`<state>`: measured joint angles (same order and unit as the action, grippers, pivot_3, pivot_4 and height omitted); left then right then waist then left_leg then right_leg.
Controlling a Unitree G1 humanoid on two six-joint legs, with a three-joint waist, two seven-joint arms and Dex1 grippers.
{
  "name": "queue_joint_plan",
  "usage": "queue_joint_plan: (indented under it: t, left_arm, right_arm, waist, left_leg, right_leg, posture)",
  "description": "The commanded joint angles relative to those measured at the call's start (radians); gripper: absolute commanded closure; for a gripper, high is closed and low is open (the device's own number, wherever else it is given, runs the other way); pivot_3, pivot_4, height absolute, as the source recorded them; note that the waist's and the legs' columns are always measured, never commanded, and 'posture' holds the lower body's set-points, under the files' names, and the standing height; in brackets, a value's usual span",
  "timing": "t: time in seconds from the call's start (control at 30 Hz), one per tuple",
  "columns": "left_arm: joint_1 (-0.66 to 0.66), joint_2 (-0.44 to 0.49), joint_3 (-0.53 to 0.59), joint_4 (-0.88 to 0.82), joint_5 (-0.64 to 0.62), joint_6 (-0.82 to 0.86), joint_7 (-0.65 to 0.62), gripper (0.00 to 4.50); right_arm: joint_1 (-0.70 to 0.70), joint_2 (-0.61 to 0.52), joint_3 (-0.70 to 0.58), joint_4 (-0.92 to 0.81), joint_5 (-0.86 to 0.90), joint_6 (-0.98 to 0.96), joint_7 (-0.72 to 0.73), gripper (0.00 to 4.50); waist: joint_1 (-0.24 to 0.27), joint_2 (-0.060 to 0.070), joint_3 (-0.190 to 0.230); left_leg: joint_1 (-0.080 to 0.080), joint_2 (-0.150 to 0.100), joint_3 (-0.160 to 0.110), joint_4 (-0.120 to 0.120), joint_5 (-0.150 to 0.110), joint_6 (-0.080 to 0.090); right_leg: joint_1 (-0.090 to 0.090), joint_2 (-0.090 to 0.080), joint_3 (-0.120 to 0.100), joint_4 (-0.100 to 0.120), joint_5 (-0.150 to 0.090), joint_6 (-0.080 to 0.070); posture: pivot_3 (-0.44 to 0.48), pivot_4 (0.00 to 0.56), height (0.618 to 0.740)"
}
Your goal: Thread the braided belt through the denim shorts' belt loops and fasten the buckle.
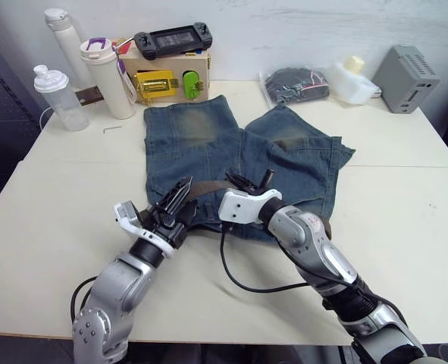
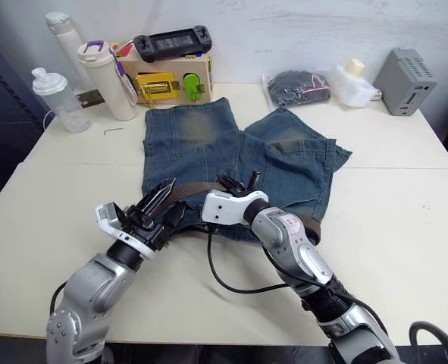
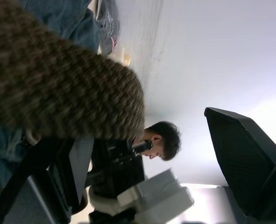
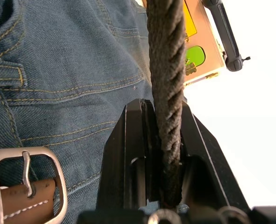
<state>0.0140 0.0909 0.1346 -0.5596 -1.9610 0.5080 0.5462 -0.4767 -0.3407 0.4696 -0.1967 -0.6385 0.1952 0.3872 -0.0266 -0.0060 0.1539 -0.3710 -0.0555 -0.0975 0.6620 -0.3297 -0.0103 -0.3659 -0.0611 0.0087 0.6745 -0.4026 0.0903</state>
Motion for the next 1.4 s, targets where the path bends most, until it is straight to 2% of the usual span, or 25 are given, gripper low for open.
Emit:
queue_joint_plan:
  t: [0.03,0.2,0.23,0.3,0.5,0.53,0.67,0.73,0.8,0.83,0.9,0.97,1.0,1.1,1.2,1.3,1.4]
  left_arm:
    - [-0.012,-0.016,0.038,0.008,-0.011,0.061,0.005,0.43]
    - [-0.047,-0.032,0.080,0.089,-0.011,0.145,0.024,0.43]
    - [-0.063,-0.034,0.082,0.103,-0.011,0.164,0.018,0.67]
    - [-0.094,-0.040,0.082,0.126,-0.011,0.200,0.016,1.31]
    - [-0.138,-0.064,0.078,0.160,-0.011,0.262,0.048,4.18]
    - [-0.143,-0.068,0.075,0.159,-0.011,0.266,0.055,4.46]
    - [-0.174,-0.091,0.074,0.150,-0.011,0.256,0.102,4.46]
    - [-0.195,-0.094,0.085,0.154,-0.011,0.248,0.133,4.50]
    - [-0.217,-0.106,0.103,0.154,-0.011,0.235,0.162,4.50]
    - [-0.228,-0.110,0.116,0.153,-0.011,0.231,0.168,4.50]
    - [-0.235,-0.073,0.137,0.154,-0.011,0.261,0.146,4.50]
    - [-0.227,0.025,0.167,0.173,-0.011,0.321,0.085,4.50]
    - [-0.222,0.095,0.203,0.201,-0.011,0.363,0.043,4.50]
    - [-0.207,0.286,0.286,0.299,-0.011,0.478,-0.090,4.50]
    - [-0.178,0.405,0.319,0.394,-0.011,0.561,-0.160,4.50]
    - [-0.163,0.438,0.316,0.443,-0.011,0.599,-0.176,4.50]
    - [-0.184,0.418,0.287,0.446,-0.011,0.608,-0.177,4.50]
  right_arm:
    - [0.006,0.006,-0.009,-0.041,-0.008,-0.024,0.000,4.50]
    - [0.005,0.012,-0.009,-0.049,-0.007,-0.035,0.003,4.50]
    - [0.005,0.012,-0.009,-0.050,-0.006,-0.039,0.003,4.50]
    - [0.005,0.014,-0.010,-0.050,-0.007,-0.046,0.002,4.50]
    - [0.005,0.015,-0.013,-0.051,-0.012,-0.064,0.001,4.50]
    - [0.006,0.015,-0.014,-0.051,-0.014,-0.066,-0.001,4.50]
    - [0.009,0.017,-0.017,-0.053,-0.020,-0.070,-0.005,4.50]
    - [0.012,0.018,-0.020,-0.056,-0.019,-0.075,-0.008,3.48]
    - [0.021,0.020,-0.027,-0.061,0.004,-0.082,0.001,2.76]
    - [0.029,0.024,-0.034,-0.065,0.020,-0.081,0.007,2.23]
    - [0.057,0.046,-0.071,-0.082,0.095,-0.053,0.033,1.26]
    - [0.081,0.041,-0.128,-0.103,0.164,-0.026,0.065,0.28]
    - [0.100,0.014,-0.178,-0.120,0.215,-0.018,0.099,0.03]
    - [0.160,-0.063,-0.312,-0.181,0.415,0.031,0.238,0.03]
    - [0.198,-0.109,-0.414,-0.261,0.653,0.167,0.382,0.03]
    - [0.203,-0.144,-0.483,-0.326,0.844,0.308,0.467,0.03]
    - [0.189,-0.181,-0.523,-0.359,0.991,0.428,0.514,0.03]
  waist:
    - [0.000,0.000,0.000]
    - [0.002,0.000,0.000]
    - [0.004,0.000,0.000]
    - [0.009,0.000,0.000]
    - [0.022,0.000,0.000]
    - [0.022,0.000,0.000]
    - [0.024,0.000,0.000]
    - [0.024,0.000,0.000]
    - [0.024,0.000,0.000]
    - [0.025,0.000,0.000]
    - [0.024,0.000,0.000]
    - [0.023,0.000,0.000]
    - [0.023,0.000,0.000]
    - [0.024,0.001,0.001]
    - [0.025,0.002,0.002]
    - [0.025,0.003,0.002]
    - [0.027,0.003,0.002]
  left_leg:
    - [0.000,0.000,0.000,0.000,0.000,0.000]
    - [0.000,0.000,0.000,0.000,0.000,0.000]
    - [0.000,0.000,0.000,0.000,0.000,0.000]
    - [0.000,0.000,-0.001,0.000,0.000,0.000]
    - [0.000,0.000,-0.001,0.000,0.000,0.000]
    - [0.000,0.000,-0.001,0.000,0.000,0.000]
    - [0.000,0.000,-0.001,0.000,0.000,0.000]
    - [0.000,0.000,-0.001,0.000,0.000,0.000]
    - [0.000,0.000,-0.001,0.000,0.000,0.000]
    - [0.000,0.000,-0.001,0.000,0.000,0.000]
    - [0.000,0.000,-0.001,0.000,0.000,0.000]
    - [0.000,0.002,-0.001,0.000,0.000,0.000]
    - [0.000,0.002,-0.001,-0.001,0.000,0.000]
    - [0.000,0.002,-0.002,-0.002,0.000,0.000]
    - [0.000,0.002,-0.003,-0.004,0.000,0.000]
    - [0.000,0.003,-0.003,-0.005,0.000,0.000]
    - [0.000,0.003,-0.004,-0.004,0.000,0.000]
  right_leg:
    - [0.000,0.000,0.000,0.000,0.000,0.000]
    - [0.000,0.000,0.000,-0.004,0.000,0.000]
    - [0.001,0.000,0.000,-0.005,0.000,0.000]
    - [0.002,0.000,0.000,-0.006,0.000,0.000]
    - [0.005,0.000,-0.001,-0.013,0.000,0.000]
    - [0.005,0.000,-0.001,-0.013,0.000,0.000]
    - [0.005,0.000,-0.001,-0.013,0.000,0.000]
    - [0.005,0.000,-0.001,-0.014,0.000,0.000]
    - [0.005,0.000,-0.001,-0.014,0.000,0.000]
    - [0.005,0.000,-0.001,-0.014,0.000,0.000]
    - [0.005,0.000,-0.001,-0.014,0.000,0.000]
    - [0.006,0.000,0.000,-0.015,0.000,0.000]
    - [0.005,0.000,-0.001,-0.015,0.000,0.000]
    - [0.005,0.000,0.000,-0.016,0.000,-0.001]
    - [0.006,0.000,0.000,-0.018,-0.001,-0.002]
    - [0.006,-0.001,0.000,-0.019,-0.001,-0.002]
    - [0.006,-0.001,0.000,-0.019,-0.001,-0.002]
  posture:
    - [0.000,0.150,0.740]
    - [0.000,0.150,0.740]
    - [0.000,0.150,0.740]
    - [0.000,0.150,0.740]
    - [0.000,0.150,0.740]
    - [0.000,0.150,0.740]
    - [0.000,0.150,0.740]
    - [0.000,0.150,0.740]
    - [0.000,0.150,0.740]
    - [0.000,0.150,0.740]
    - [0.000,0.150,0.740]
    - [0.000,0.150,0.740]
    - [0.000,0.150,0.740]
    - [0.000,0.150,0.740]
    - [0.000,0.150,0.740]
    - [0.000,0.150,0.740]
    - [0.000,0.150,0.740]
